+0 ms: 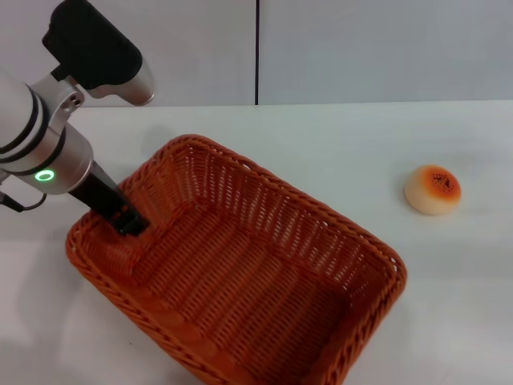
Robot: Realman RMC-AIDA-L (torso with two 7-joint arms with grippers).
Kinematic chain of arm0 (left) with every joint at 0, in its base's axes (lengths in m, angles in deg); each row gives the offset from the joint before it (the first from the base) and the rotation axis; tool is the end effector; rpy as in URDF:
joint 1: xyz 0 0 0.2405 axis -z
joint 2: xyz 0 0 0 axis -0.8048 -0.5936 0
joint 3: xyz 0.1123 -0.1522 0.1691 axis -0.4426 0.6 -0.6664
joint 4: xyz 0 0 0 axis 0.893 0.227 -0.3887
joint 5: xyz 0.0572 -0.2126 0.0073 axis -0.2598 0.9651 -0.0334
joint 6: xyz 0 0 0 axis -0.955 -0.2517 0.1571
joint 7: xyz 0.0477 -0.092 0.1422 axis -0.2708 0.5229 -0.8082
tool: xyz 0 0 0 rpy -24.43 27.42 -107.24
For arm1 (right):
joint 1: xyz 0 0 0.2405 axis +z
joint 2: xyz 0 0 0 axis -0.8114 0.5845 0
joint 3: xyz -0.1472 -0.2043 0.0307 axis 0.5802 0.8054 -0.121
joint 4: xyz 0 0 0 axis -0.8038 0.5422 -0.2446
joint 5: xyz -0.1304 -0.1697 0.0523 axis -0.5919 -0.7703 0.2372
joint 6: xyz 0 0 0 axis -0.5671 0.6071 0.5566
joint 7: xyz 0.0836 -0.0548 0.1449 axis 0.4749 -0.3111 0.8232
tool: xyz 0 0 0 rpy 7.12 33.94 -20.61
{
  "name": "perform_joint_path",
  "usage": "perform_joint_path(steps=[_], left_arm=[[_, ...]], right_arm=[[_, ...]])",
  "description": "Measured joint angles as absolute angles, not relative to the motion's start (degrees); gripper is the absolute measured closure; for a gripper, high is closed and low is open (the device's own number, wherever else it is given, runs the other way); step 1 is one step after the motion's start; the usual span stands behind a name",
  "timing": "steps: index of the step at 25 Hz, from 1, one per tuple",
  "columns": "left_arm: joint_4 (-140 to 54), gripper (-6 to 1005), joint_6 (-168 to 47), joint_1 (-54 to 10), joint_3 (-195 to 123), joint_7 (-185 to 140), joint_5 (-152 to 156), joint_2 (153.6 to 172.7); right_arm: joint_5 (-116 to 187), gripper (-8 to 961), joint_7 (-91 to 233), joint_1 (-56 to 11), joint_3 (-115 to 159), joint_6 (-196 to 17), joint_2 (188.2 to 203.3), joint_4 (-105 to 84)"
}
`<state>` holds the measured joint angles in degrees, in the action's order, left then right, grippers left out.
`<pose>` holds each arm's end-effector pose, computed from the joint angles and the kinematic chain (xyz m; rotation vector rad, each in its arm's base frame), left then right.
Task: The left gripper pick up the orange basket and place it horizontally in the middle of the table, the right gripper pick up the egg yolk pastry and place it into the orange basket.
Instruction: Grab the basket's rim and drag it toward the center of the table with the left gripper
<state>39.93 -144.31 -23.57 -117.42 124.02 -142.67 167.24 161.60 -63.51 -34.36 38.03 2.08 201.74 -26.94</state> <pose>-0.2050 0.3531 -0.0201 -2.5261 -0.7915 0.6923 0.3376 0.3414 0.0789 -1.5932 0.5407 1.0733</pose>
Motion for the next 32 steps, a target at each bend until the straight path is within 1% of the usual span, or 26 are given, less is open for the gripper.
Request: perform_joint_path(steps=[2,7,12,17,26,32], left_arm=[[40.71,535,-144.23,-23.61,-117.79,124.96,-142.71,167.31],[40.44,721,-143.28,-24.0,-117.79,126.8,-142.84,167.29],[40.77,777,-141.6,-25.26,-117.82,127.32,-142.72,167.07],[40.4,779,-141.07,-25.43,-117.77,128.71,-142.92,167.0],[39.47,793,-141.29,-24.17,-112.68,136.28,-142.74,166.94],[34.99,820,-141.76,-21.1,-103.94,141.28,-140.81,166.94]], right_arm=[[161.6,955,-63.48,-34.36,37.89,2.1,201.7,-26.94],[161.6,956,-63.54,-34.42,37.45,1.95,201.69,-26.94],[161.42,956,-63.57,-34.4,37.44,1.98,201.68,-27.15],[161.37,956,-63.6,-33.94,37.42,1.83,201.56,-27.43],[161.52,956,-63.36,-33.57,37.38,2.05,201.45,-27.73],[161.58,956,-63.32,-33.27,37.3,1.62,201.43,-27.73]])
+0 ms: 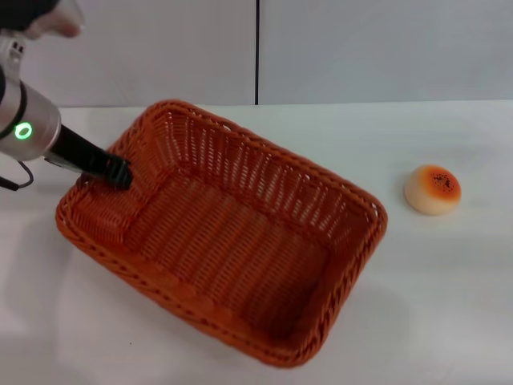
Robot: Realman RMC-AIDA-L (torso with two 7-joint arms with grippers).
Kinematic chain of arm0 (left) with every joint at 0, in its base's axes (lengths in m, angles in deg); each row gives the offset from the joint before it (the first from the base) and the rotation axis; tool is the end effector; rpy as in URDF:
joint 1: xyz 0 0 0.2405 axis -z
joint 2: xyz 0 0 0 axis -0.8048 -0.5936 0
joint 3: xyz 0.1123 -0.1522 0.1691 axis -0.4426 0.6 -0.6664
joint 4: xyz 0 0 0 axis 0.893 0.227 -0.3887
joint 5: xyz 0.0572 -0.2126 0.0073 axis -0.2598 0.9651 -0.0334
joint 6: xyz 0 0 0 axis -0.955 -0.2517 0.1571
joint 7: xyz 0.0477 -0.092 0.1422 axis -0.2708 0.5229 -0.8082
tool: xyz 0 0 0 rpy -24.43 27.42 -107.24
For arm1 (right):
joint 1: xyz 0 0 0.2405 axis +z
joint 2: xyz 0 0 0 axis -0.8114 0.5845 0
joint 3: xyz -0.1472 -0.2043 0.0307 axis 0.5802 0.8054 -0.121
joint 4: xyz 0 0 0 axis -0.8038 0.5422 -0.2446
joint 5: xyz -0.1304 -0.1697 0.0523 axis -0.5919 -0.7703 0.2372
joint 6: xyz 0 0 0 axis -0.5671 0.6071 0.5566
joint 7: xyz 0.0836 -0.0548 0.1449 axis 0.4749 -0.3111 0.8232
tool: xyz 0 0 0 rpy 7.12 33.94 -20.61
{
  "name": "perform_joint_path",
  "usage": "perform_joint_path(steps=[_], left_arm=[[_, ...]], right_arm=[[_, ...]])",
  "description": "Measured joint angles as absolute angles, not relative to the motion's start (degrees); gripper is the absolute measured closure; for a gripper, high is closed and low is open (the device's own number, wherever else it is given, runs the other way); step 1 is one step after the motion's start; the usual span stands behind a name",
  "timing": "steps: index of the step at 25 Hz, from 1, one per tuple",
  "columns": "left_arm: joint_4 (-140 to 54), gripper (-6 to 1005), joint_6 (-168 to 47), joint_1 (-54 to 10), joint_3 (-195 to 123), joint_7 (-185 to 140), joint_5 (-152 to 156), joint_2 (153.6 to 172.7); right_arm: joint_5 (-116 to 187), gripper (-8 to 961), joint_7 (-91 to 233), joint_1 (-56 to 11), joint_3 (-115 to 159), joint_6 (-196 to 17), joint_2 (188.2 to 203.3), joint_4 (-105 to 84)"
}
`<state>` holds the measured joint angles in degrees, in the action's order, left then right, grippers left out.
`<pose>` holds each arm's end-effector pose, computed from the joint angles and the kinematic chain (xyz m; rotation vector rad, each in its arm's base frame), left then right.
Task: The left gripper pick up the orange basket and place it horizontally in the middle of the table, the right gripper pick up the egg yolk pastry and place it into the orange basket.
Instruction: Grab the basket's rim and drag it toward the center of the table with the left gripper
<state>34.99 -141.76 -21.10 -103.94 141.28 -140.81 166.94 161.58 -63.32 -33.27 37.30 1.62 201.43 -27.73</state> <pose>-0.2184 0.3813 0.0106 -2.2106 -1.3402 0.3693 0.3337 0.3491 0.0865 -1.5875 0.5168 1.0744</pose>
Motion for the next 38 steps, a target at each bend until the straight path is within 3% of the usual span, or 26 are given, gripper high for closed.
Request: perform_joint_path(steps=[10,30,38], left_arm=[[22.73,839,-144.34,-15.03,-87.58,141.98,-142.77,166.86],[25.36,873,-159.52,-13.6,-77.26,142.14,-148.31,167.27],[22.94,843,-160.35,-14.46,-80.67,142.14,-144.41,167.3]], right_arm=[[161.61,955,-63.52,-32.6,36.65,0.76,200.54,-27.2],[161.43,955,-63.67,-29.63,36.13,-3.54,196.83,-24.19],[161.43,955,-63.7,-29.62,35.88,-3.91,196.6,-23.92]])
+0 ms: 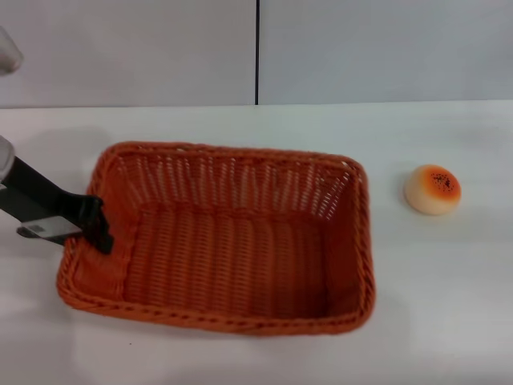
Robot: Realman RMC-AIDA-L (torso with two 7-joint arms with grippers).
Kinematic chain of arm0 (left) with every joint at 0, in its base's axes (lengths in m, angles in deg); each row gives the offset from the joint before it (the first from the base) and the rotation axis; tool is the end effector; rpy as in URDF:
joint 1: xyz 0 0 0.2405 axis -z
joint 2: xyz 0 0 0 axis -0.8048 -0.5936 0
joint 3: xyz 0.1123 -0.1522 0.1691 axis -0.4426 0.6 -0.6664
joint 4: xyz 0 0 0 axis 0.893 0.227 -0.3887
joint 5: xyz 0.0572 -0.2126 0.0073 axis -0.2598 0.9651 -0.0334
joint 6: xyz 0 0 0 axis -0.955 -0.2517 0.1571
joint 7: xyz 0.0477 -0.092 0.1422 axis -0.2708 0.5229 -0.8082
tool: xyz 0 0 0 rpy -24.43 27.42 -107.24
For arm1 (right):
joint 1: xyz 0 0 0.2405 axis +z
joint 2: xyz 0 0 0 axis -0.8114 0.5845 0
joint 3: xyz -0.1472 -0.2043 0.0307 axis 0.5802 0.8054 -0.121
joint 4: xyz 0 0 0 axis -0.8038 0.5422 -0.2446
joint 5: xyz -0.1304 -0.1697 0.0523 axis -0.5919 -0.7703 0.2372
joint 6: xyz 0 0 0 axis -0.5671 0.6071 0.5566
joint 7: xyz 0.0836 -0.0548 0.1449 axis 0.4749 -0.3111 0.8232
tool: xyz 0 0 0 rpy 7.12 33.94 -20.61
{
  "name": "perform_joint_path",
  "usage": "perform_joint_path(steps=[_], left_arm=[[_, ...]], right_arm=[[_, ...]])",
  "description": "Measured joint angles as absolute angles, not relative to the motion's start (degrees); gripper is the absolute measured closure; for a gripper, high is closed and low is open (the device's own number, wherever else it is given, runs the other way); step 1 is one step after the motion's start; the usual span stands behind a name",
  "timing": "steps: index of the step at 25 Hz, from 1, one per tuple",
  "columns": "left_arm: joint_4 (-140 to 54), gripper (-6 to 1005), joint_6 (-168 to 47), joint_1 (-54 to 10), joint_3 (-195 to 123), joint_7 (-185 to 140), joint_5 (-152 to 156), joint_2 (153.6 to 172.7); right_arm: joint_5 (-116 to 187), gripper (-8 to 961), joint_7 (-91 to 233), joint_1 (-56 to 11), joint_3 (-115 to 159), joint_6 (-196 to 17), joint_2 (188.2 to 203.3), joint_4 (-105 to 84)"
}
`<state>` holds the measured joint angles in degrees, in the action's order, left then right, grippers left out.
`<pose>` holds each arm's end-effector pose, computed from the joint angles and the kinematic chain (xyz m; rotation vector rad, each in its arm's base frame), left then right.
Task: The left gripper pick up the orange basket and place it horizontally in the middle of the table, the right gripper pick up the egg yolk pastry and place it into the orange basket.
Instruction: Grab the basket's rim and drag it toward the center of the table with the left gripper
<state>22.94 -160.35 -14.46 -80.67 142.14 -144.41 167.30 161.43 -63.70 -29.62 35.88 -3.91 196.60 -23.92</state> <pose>-0.2483 0.3463 0.0282 -2.0961 -1.9413 0.4085 0.3447 0.3762 0.1102 -1.5687 0.5422 1.0022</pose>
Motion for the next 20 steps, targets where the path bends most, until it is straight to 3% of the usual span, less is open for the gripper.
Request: perform_joint_path(steps=[20], left_arm=[[21.53,768,-156.3,-18.21,-82.86,142.08,-137.89,167.07]], right_arm=[[161.57,955,-63.73,-30.62,35.51,-3.76,197.37,-24.48]])
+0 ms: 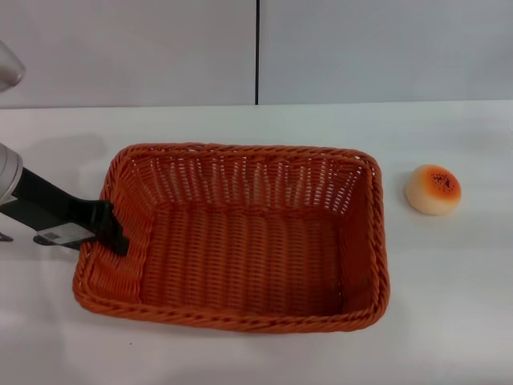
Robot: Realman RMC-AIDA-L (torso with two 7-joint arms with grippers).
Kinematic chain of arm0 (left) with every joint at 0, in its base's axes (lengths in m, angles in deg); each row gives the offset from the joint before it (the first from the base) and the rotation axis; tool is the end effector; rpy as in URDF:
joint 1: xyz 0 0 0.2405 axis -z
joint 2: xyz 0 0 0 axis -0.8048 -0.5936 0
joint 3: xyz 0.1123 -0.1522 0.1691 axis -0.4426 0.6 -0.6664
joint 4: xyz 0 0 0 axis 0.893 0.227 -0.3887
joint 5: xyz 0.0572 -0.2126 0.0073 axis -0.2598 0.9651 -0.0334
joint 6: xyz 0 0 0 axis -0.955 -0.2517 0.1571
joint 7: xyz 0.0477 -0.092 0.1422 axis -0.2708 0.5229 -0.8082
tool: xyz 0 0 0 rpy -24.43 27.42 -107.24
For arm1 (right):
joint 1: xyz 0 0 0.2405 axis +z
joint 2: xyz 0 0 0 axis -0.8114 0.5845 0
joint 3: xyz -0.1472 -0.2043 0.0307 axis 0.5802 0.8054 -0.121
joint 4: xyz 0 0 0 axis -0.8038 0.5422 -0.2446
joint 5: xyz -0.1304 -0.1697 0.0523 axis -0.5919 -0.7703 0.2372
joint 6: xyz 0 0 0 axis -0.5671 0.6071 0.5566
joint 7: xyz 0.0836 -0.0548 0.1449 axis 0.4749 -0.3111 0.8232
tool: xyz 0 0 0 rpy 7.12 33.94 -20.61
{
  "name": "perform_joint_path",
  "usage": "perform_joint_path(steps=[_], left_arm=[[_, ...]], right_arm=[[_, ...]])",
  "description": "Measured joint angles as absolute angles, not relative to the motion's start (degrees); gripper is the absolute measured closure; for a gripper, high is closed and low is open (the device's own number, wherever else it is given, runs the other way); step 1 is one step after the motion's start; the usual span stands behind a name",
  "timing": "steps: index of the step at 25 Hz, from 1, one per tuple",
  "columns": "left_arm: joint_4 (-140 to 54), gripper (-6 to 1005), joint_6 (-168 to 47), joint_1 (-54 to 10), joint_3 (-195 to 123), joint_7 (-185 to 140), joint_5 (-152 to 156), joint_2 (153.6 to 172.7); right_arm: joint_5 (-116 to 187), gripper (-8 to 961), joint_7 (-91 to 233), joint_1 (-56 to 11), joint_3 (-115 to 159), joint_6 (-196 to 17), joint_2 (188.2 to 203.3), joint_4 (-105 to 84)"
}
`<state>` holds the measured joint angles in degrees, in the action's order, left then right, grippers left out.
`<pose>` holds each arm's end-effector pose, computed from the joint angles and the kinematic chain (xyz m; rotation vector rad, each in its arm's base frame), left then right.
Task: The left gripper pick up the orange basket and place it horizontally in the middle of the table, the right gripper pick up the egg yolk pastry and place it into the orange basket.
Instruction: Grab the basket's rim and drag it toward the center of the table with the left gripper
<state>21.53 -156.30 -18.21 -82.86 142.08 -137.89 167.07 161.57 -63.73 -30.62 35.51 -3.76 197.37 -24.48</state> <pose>-0.2566 0.3421 0.0163 -2.1185 -1.9801 0.2977 0.3492 0.3697 0.1080 -1.5527 0.5539 0.9987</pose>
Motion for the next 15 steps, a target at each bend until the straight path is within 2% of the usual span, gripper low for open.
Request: perform_joint_path(steps=[8,15], left_arm=[[20.81,739,-155.01,-18.68,-81.99,141.98,-134.64,166.85],[20.74,712,-154.16,-20.04,-80.02,141.81,-127.66,166.34]], right_arm=[[161.6,956,-63.73,-30.76,35.3,-3.31,197.54,-24.47],[161.2,956,-63.73,-30.32,35.36,-3.64,197.07,-24.01]])
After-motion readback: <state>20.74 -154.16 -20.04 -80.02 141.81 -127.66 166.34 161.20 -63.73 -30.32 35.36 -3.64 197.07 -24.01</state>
